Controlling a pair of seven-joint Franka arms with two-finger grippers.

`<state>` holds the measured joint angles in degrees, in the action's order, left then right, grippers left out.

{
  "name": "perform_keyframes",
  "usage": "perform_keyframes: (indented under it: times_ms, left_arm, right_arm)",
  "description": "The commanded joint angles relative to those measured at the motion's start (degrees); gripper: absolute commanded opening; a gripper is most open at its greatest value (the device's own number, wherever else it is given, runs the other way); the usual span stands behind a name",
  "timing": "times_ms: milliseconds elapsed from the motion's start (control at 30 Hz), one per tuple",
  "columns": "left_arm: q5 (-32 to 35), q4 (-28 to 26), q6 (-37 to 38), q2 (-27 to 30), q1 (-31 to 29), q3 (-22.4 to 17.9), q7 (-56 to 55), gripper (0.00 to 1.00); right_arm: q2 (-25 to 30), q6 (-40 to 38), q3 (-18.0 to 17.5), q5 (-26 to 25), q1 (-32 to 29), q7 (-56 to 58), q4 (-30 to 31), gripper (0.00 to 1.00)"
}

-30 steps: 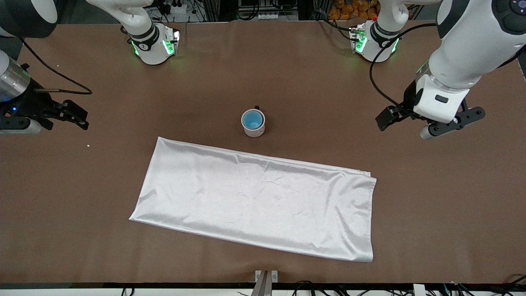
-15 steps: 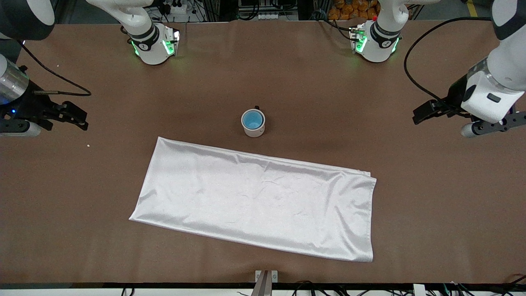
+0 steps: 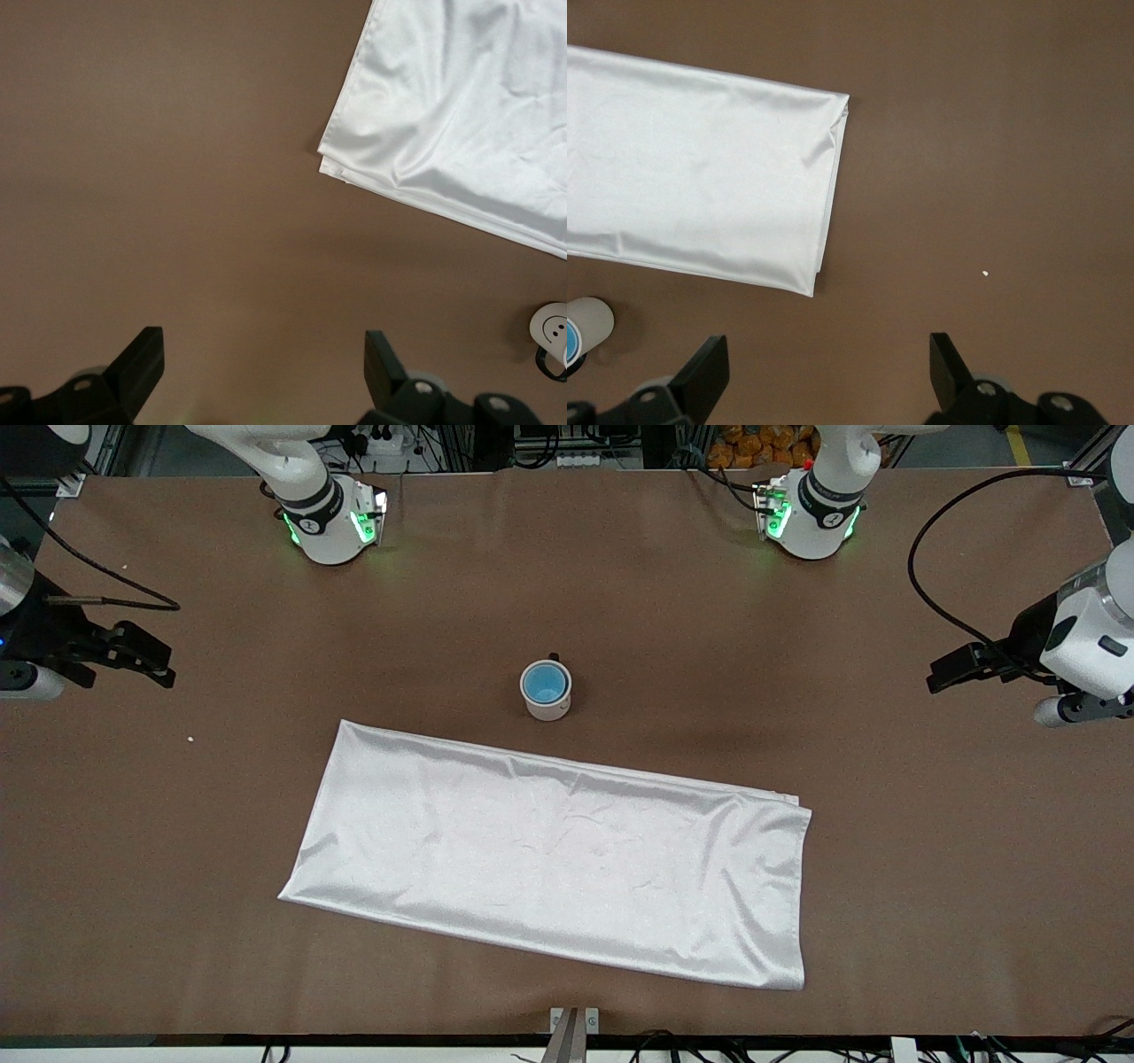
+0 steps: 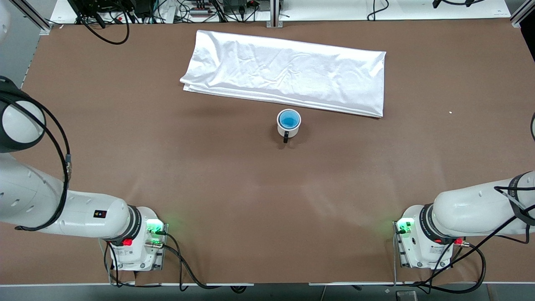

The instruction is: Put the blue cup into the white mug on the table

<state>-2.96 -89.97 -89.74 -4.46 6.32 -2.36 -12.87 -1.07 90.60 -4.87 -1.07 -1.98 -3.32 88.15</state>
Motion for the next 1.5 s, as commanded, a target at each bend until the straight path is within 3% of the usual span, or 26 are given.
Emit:
perform_keyframes:
  times_ms: [0, 300, 533, 800, 1467]
  left_arm:
    - [-0.81, -1.79, 0.44, 1.64, 0.62, -0.54, 1.27, 1.0]
    - [0.76, -12.59, -4.47, 9.72, 1.15, 0.25, 1.27, 1.0]
    - [2.61, -13.92, -4.83, 13.86, 1.33, 2.1, 1.35, 1.0]
    - [3.93, -12.43, -5.01, 13.86, 1.33, 2.27, 3.81, 1.0]
    - [3.84, -1.7, -4.92, 6.74, 0.71, 1.66, 8.12, 1.0]
  right_arm:
    - [-0.87, -3.23, -0.58, 0.19, -0.3, 0.5, -2.63, 1.0]
    - [-0.78, -4.03, -0.58, 0.19, -0.3, 0.59, -2.9, 1.0]
    - [-0.78, -4.03, -0.58, 0.19, -0.39, 0.68, -2.9, 1.0]
    - [-0.78, -4.03, -0.58, 0.19, -0.39, 0.68, -2.72, 1.0]
    - [-0.87, -4.11, -0.58, 0.19, -0.48, 0.77, -2.28, 1.0]
